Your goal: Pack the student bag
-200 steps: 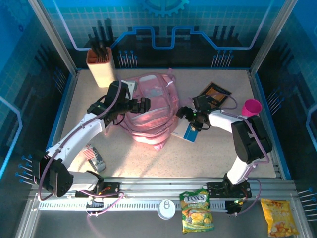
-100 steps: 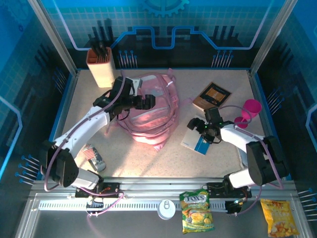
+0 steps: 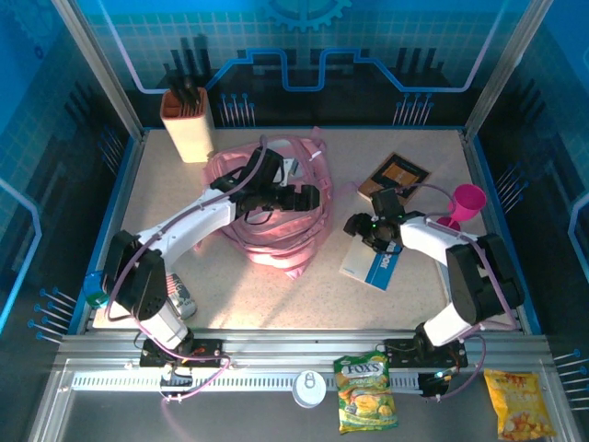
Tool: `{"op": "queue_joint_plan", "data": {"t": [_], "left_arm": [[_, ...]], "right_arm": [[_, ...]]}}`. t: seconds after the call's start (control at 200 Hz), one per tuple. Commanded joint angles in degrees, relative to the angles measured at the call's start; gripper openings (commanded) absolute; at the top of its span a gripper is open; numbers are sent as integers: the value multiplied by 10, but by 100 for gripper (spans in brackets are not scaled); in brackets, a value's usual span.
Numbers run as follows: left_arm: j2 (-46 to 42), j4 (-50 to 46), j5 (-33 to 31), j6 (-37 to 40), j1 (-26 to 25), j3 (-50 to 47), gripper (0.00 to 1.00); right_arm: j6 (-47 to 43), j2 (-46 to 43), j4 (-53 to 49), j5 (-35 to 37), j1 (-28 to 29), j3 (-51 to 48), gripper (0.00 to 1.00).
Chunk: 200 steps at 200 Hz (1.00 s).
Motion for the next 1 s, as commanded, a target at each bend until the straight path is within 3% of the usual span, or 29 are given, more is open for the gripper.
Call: {"op": "queue_joint_plan", "data": {"t": [0.0,0.24,0.405,0.495,0.59,0.71,0.996], "left_arm": [[19,4,29,-33,-13,22,95],[43,2,43,-41,-23,33,90],[64,-12,41,-49,-24,51,87],[79,-11,51,-59,-29,59,85],[96,-16,54,-75,-41,74,81],[110,-60,3,-124,-70,100,76],[144,-57,-39,-180,-145,107,72]], "right_arm": [[-20,29,-5,-4,12,18,71],[-26,42,-25,-20,46,-1,66],[-26,-2,10,-64,66,-51,54],[-29,-35,3,-68,59,-47,53],[-34,-74,-11,-56,41,-35,54],[-48,-116,-43,-13,11,-28,55],[-75,-124,-151,72,-43,-18,51]]}}
